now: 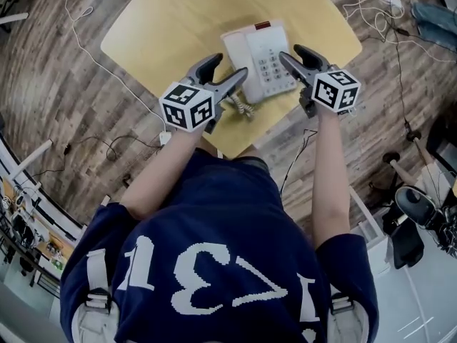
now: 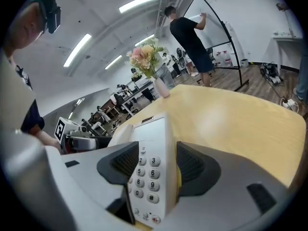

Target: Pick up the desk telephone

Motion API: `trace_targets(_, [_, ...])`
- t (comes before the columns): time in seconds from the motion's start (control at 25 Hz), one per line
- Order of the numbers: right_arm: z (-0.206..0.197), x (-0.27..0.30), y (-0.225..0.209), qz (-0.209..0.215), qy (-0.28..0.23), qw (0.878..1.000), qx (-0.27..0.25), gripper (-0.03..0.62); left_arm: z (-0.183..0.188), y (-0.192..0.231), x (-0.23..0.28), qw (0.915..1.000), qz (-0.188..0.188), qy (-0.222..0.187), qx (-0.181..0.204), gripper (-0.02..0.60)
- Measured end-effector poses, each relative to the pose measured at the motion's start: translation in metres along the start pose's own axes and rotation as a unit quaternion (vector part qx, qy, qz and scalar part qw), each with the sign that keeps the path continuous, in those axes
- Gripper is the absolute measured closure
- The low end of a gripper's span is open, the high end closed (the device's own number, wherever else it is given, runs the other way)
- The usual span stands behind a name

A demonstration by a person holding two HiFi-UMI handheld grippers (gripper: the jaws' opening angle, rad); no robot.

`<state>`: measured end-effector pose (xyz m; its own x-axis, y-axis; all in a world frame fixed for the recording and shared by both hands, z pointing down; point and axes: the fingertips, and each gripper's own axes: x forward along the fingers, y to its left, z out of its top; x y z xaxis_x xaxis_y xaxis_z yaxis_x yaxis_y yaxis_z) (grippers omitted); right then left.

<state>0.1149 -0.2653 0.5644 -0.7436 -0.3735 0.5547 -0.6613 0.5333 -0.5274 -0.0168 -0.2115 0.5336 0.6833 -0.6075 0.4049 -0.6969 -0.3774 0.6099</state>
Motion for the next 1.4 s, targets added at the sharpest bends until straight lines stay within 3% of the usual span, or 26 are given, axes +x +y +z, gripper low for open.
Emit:
trace_targets(0.2, [-0.010, 0.020, -0.003, 0.027, 0.039, 0.999, 0.014, 0.359, -0.021, 0.011, 0.005, 0.9925, -0.027, 0.025, -0.117, 0.264])
trace_targets(0.32, [-0.013, 0.028, 0.002, 0.054, 0.056, 0.997, 0.027, 0.359, -0.027, 0.009, 0.013, 0.9847, -0.047, 0.048, -0.161, 0.263])
trace_targets(0.56, [-0.010, 0.027, -0.008, 0.056, 0.048, 0.995, 0.075, 0.364, -0.029, 0.010, 0.028, 0.9831, -0.041, 0.070, -0.164, 0.264])
trace_targets(0.72, [-0.012, 0.024, 0.002, 0.041, 0.031, 0.997, 0.064, 0.379, -0.032, 0.012, 0.017, 0.9843, -0.036, 0.071, -0.157, 0.265])
trace_targets(0.88, [-0.004, 0.015, 0.019, 0.040, 0.006, 0.998, 0.048, 0.387, -0.020, 0.008, 0.003, 0.9902, -0.037, 0.060, -0.121, 0.276])
trace_targets(1.08, [0.018, 0.000, 0.041, 0.053, -0.061, 0.995, 0.061, 0.404, 0.029, 0.000, -0.013, 0.9978, -0.042, 0.051, -0.002, 0.287])
trace_targets(1.4, [0.081, -0.041, 0.084, 0.050, -0.181, 0.982, 0.028, 0.411, 0.110, -0.043, -0.042, 0.9891, -0.072, 0.005, 0.128, 0.290])
